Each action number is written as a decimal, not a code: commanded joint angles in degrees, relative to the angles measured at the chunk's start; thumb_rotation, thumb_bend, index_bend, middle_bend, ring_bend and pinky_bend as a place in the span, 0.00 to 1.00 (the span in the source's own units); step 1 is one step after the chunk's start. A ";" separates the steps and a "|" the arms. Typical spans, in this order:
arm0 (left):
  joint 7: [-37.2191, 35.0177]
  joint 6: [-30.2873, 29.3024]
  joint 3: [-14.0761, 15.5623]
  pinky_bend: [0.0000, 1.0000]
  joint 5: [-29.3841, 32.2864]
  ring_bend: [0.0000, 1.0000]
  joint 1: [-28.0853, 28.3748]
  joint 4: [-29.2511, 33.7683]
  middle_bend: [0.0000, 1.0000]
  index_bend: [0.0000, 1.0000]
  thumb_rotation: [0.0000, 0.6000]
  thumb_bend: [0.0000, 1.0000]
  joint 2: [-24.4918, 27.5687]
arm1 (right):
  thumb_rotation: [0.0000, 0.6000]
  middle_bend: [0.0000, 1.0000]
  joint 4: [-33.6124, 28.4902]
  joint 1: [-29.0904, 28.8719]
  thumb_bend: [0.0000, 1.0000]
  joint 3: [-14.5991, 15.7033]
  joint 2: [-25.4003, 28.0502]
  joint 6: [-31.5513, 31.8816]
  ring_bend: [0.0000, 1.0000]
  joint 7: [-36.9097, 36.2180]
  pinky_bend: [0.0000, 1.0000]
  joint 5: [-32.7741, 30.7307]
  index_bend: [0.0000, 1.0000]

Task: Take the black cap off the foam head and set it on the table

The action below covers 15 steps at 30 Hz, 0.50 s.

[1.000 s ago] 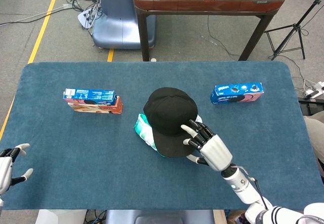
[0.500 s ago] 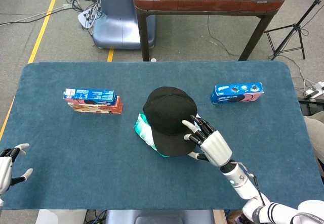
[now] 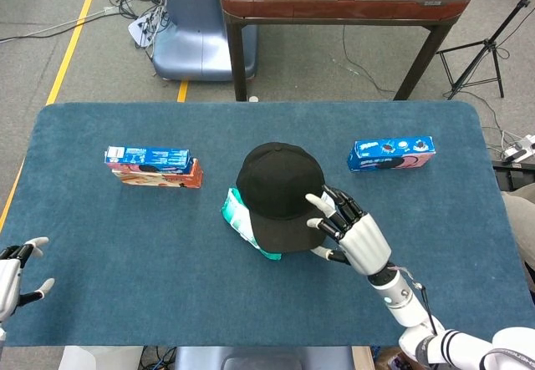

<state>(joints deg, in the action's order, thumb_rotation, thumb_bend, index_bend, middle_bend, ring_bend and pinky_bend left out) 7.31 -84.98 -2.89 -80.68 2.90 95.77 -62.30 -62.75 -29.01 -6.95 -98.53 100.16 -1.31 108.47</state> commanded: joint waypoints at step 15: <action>0.17 0.12 -0.04 0.61 0.15 0.31 0.03 0.03 0.40 0.27 1.00 0.16 -0.05 | 1.00 0.24 -0.89 -1.81 0.35 -1.37 0.44 -2.07 0.06 -1.20 0.20 -3.31 0.53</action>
<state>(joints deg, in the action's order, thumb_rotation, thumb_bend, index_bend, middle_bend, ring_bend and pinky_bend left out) 7.48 -84.86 -2.93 -80.53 2.93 95.80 -62.35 -63.59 -30.73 -8.33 -98.14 98.25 -2.38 105.32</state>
